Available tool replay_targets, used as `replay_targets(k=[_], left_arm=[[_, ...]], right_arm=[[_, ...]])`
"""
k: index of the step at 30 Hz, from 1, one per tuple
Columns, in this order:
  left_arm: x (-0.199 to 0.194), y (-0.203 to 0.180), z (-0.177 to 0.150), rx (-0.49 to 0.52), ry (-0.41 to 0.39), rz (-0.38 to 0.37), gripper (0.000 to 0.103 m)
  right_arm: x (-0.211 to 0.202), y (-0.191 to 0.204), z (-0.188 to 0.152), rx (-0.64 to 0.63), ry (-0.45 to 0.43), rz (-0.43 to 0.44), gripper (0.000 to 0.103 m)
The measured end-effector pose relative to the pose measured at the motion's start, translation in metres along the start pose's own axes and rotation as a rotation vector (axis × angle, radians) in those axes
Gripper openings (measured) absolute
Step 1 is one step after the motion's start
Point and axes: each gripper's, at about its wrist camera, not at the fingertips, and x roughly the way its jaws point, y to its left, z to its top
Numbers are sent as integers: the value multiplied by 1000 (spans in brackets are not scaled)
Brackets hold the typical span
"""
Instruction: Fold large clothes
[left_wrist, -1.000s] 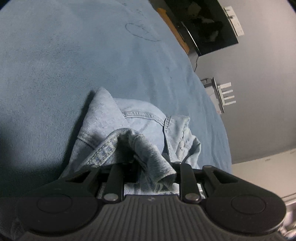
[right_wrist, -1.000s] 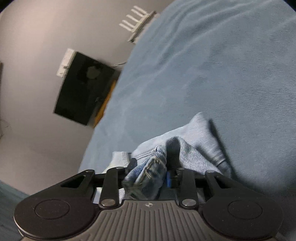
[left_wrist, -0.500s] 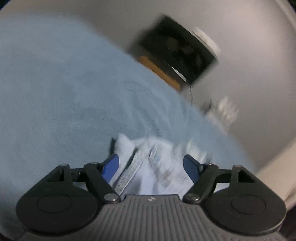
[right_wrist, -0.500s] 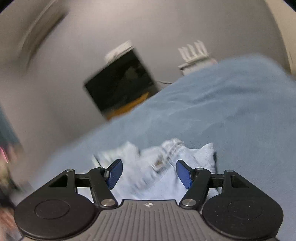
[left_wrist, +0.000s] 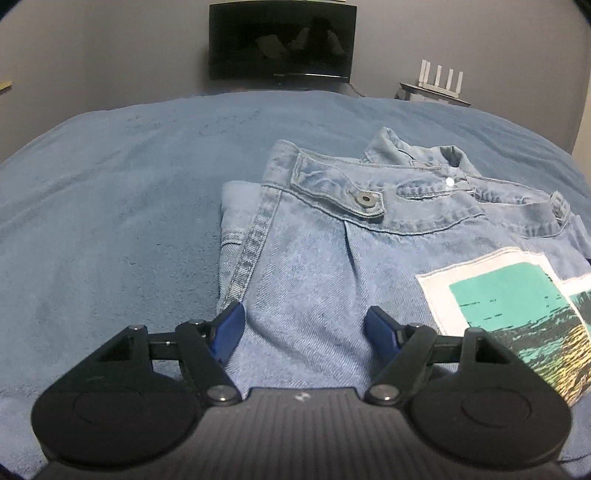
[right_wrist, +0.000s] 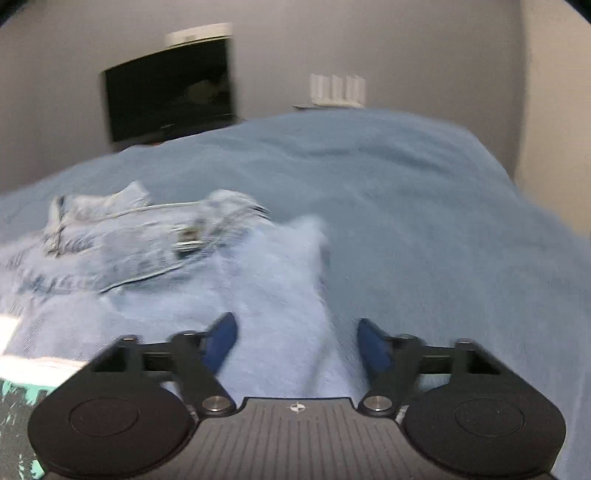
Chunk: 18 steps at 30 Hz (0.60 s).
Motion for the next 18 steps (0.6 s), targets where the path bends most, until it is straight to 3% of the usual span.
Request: replay_targets(k=[3,7,10,12,14,16,18], left_arm=[[-17,-1,5,-50,9,8,73],[-72,-13,-13,-107,-62,-22,76],[-93,-34,-32,-39,-115,-56,77],[-90,-54,-37,72,-107,-22,77],[-84,-57,-42,95,-111,19,77],[-74,-45,-50,54,-66,39,77],[-60,-25,-58,-3,-13,-5,84]], right_arm=[[-28,-5,-1,87,-43,57,64],[-74,11,-24,-34,-172,93,66],[-92,34,-31,-103,-202,134,66],[-102,60,-37,-221,-222,152,65],[-103,76,-47,-314,-215,152,63],[-93,82,-54,-340,-162,119,60],[-78,75,-59,-330,-102,68,60]])
